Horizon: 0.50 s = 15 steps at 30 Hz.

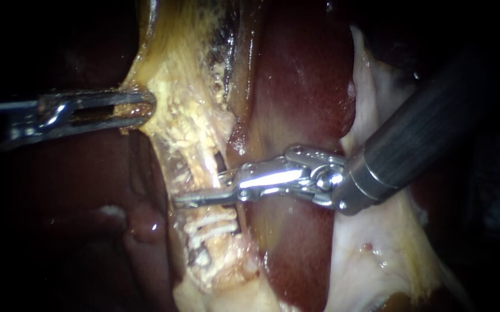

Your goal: Going back third clip left tube

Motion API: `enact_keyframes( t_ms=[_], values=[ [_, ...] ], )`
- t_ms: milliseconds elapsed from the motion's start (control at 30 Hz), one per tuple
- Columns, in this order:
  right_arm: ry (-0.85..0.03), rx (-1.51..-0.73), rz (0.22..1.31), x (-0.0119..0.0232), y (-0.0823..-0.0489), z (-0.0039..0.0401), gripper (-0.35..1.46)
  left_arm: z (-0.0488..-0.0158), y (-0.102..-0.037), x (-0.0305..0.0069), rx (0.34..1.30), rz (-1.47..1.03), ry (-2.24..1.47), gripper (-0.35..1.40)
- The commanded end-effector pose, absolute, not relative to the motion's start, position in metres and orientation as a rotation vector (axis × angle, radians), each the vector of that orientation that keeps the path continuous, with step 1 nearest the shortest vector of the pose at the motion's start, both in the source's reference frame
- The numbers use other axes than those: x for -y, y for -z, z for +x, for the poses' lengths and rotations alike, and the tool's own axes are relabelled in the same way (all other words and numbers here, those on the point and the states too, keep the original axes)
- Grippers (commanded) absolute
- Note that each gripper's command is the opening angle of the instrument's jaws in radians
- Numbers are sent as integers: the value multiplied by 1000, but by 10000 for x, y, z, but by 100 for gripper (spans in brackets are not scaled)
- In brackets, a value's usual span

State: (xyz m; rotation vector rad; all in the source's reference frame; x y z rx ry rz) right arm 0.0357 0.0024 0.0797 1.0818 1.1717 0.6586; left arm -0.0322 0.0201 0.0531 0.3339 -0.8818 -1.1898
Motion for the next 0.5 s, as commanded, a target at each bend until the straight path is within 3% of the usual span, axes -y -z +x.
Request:
enact_keyframes(
  t_ms=[33, 233, 300, 400, 500],
  values=[
    [-658, -1172, 1083, -24, -797, 357, -35, -323, -532, -200, 882, 336, 1189, -35],
    [-650, -1167, 1101, -24, -798, 357, -31, -323, -532, -200, 882, 336, 1189, -35],
    [-636, -1175, 1089, -25, -799, 359, 9, -322, -532, -200, 882, 339, 1194, -35],
    [-581, -1208, 1033, -27, -802, 360, 46, -322, -532, -200, 882, 339, 1194, -35],
    [-529, -1249, 921, -27, -807, 361, 59, -321, -532, -200, 882, 339, 1194, -35]
  ],
)
